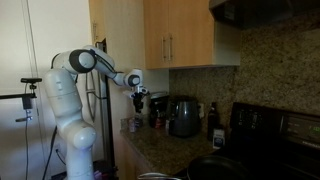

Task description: Put the pepper shaker next to the can

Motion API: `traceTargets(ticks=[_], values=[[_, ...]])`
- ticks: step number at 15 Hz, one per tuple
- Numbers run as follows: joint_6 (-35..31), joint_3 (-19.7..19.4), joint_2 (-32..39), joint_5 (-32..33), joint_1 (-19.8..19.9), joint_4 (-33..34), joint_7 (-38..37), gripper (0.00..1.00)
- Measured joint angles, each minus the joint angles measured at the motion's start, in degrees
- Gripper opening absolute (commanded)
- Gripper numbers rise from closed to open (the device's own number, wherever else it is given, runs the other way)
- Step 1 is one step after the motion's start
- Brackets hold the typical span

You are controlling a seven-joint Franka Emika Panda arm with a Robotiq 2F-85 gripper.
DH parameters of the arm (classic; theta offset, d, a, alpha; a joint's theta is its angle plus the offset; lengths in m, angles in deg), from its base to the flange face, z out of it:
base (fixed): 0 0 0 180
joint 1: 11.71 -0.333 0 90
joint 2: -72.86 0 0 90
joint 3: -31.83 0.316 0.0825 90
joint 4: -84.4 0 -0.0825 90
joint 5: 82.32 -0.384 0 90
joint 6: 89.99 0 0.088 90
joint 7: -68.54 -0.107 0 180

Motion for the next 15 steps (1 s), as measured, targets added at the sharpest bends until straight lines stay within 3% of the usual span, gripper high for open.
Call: traceTargets(ticks=[1,2,6,12,15], values=[[0.00,0.07,0.07,0.00,0.00,0.00,-0.03,0.59],[0.00,0.09,0.13,0.00,0.00,0.00,-0.04,0.34],[2.81,-0.13,2.24,0.05,0.55,1.01,-0.03,0.34],[3.49,0.41,14.33,0.42,0.12,4.01,0.67,0.34],[1.63,1.33,14.30,-0.04,-1.15,4.15,0.86,0.34]])
